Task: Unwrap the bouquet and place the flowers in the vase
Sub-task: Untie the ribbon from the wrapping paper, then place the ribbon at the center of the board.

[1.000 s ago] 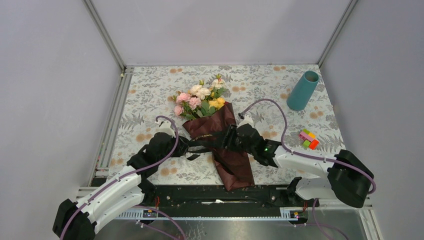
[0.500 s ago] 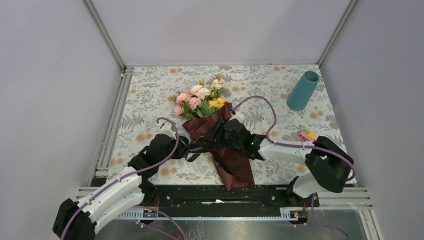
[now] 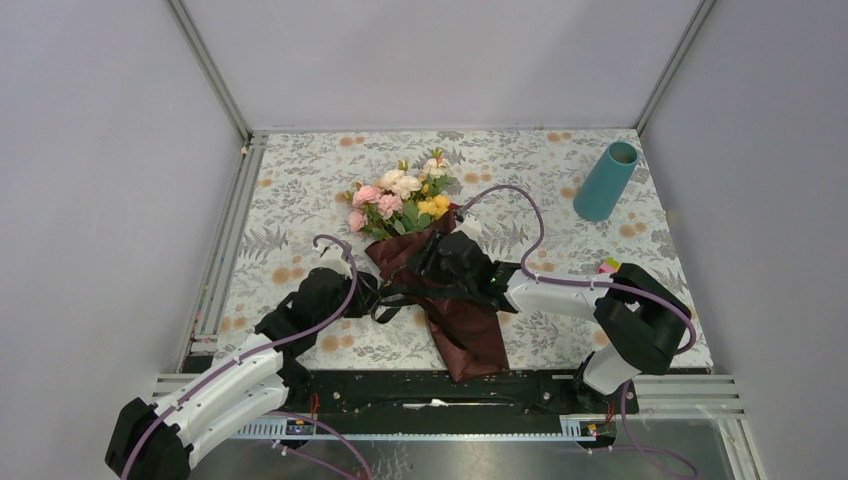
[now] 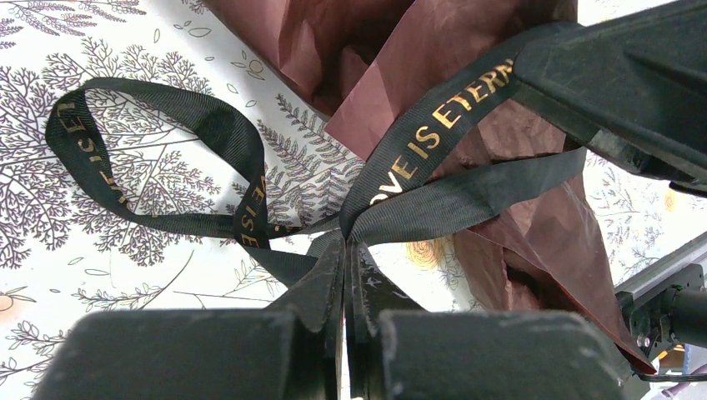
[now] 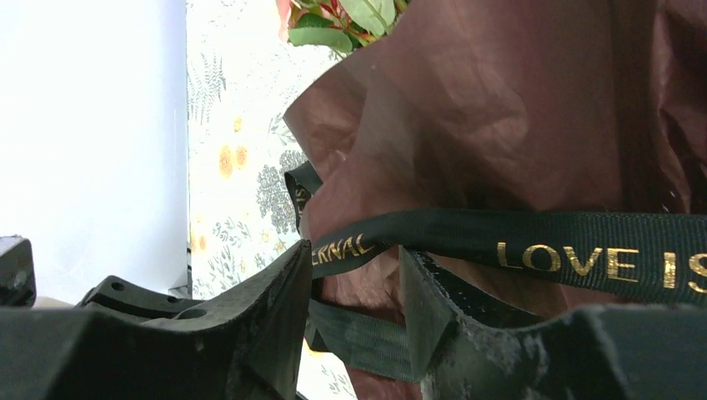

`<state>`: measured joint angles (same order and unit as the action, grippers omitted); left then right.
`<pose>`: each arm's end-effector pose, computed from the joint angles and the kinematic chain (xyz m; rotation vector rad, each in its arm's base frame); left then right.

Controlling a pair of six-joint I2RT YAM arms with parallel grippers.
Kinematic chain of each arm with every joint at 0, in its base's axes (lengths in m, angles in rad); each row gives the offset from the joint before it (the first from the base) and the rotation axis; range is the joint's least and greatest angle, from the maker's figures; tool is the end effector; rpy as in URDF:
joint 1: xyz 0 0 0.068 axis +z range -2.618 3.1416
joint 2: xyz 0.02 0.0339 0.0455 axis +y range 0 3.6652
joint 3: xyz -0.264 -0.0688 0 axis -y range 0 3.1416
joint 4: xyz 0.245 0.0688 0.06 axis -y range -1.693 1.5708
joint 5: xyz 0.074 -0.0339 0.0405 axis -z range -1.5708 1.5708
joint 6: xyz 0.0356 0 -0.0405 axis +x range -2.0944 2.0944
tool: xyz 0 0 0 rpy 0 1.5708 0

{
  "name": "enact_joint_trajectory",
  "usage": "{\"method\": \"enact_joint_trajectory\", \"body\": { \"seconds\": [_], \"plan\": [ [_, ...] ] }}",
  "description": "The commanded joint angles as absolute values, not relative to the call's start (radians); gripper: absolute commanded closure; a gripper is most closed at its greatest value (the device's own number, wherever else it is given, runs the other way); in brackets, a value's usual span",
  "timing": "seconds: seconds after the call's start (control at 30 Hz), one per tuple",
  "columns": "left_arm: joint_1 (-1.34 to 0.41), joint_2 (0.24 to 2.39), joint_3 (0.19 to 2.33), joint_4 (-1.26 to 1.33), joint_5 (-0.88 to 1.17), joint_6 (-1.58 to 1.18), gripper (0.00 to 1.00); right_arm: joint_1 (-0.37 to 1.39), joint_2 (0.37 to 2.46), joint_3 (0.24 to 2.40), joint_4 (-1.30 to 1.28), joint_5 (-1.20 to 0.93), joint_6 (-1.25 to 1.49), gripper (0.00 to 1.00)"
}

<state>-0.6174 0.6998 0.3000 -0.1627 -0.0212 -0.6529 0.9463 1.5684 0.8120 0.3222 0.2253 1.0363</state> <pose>0.1307 -0.0919 0.1850 -0.0524 2.2202 -0.7080 0.2037 0.2690 0.2073 0.2515 2.1374 1.0139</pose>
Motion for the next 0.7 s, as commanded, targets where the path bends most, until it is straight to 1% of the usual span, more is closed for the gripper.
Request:
{"method": "enact_joint_trajectory", "body": {
  "seconds": [0.0, 0.13, 0.2, 0.27, 0.33, 0.37, 0.43, 0.67],
  "plan": [
    [-0.611, 0.68, 0.308, -0.116, -0.005, -0.643, 1.0, 0.954, 1.597, 0.89, 0.302, 0.308, 0.982, 0.51],
    [-0.612, 0.677, 0.317, -0.136, -0.005, -0.634, 1.0, 0.953, 1.623, 0.91, 0.297, 0.336, 0.957, 0.53],
    [-0.612, 0.676, 0.32, -0.143, -0.005, -0.634, 1.0, 0.953, 1.63, 0.916, 0.297, 0.348, 0.948, 0.56],
    [-0.612, 0.675, 0.322, -0.15, -0.005, -0.636, 1.0, 0.951, 1.633, 0.921, 0.296, 0.357, 0.94, 0.67],
    [-0.612, 0.672, 0.324, -0.155, -0.007, -0.639, 1.0, 0.95, 1.628, 0.923, 0.296, 0.364, 0.931, 0.83],
    [-0.612, 0.671, 0.325, -0.159, -0.011, -0.64, 1.0, 0.949, 1.621, 0.921, 0.297, 0.37, 0.927, 0.9],
    [-0.611, 0.666, 0.327, -0.169, -0.023, -0.643, 1.0, 0.946, 1.602, 0.913, 0.295, 0.388, 0.917, 1.0],
    [-0.608, 0.661, 0.345, -0.22, -0.07, -0.664, 1.0, 0.888, 1.477, 0.827, 0.289, 0.438, 0.902, 1.0]
  ]
}}
